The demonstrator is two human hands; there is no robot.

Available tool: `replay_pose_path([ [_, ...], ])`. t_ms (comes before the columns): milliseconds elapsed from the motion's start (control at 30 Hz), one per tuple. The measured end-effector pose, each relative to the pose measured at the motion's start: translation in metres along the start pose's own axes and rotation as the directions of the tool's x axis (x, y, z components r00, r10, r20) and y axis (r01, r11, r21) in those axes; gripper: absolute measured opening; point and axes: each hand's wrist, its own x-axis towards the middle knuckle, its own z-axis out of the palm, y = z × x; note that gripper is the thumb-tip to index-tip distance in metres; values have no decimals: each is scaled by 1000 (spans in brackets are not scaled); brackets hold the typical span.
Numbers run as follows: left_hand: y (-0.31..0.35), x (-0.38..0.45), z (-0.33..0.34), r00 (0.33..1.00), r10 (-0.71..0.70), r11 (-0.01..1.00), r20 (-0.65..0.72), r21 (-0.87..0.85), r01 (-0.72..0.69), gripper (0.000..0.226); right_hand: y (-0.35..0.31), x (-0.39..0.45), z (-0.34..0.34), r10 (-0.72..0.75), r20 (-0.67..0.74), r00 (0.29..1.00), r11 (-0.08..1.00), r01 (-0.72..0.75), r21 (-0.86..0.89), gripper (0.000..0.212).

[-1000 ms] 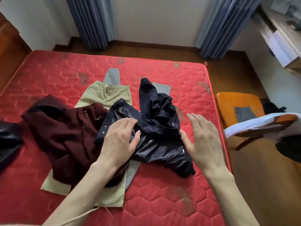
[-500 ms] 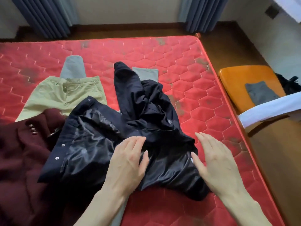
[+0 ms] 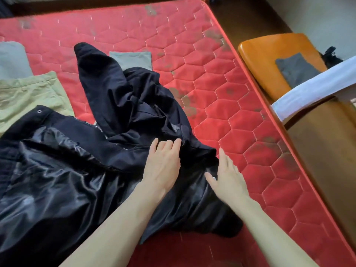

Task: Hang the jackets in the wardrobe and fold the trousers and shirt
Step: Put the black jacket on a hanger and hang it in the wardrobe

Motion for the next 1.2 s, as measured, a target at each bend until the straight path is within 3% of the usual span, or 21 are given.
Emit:
replay_pose_path([
  [67, 1, 5, 1, 999, -41, 999, 20, -30, 41, 4, 2, 8, 6, 93, 82, 992, 979, -107, 174, 98],
  [133, 0, -1, -1, 993, -94, 985, -70, -150, 83, 19, 4, 12, 11, 143, 134, 981, 946, -176, 271, 97],
  [200, -6, -12, -5, 967, -200, 954, -160, -255, 155, 29, 7, 11, 17, 165, 132, 978, 949, -193, 249, 86],
  [300, -18, -29, -25, 932, -280, 929, -228, -311, 203, 41, 9, 3, 19, 164, 93, 982, 964, -179, 194, 53],
  [400, -27, -37, -53, 918, -241, 937, -314, -320, 137, 42, 5, -10, 13, 126, 21, 992, 976, -127, 176, 30],
  [533, -25, -53, -112, 898, -151, 952, -413, -306, 19, 40, -11, -40, -16, -1, -219, 976, 983, 41, 179, 13],
  [733, -11, -108, -219, 879, -220, 934, -422, -351, 65, 42, -31, -108, -96, -19, -194, 981, 931, 88, 354, 19],
  [867, 5, -158, -293, 842, -250, 923, -478, -381, 58, 49, -50, -172, -168, -142, -156, 978, 888, 195, 417, 18],
  [933, 12, -181, -332, 822, -270, 901, -502, -432, 32, 40, -63, -208, -206, -191, -191, 963, 858, 258, 443, 24],
  [1033, 21, -210, -386, 783, -325, 846, -531, -534, -10, 40, -83, -252, -259, -251, -241, 937, 820, 338, 462, 27],
  [1133, 30, -233, -435, 715, -404, 762, -570, -642, -81, 34, -106, -285, -311, -308, -243, 920, 761, 391, 517, 14],
  [1200, 33, -247, -457, 681, -453, 691, -576, -709, -139, 37, -120, -304, -344, -360, -220, 907, 684, 417, 598, 26],
])
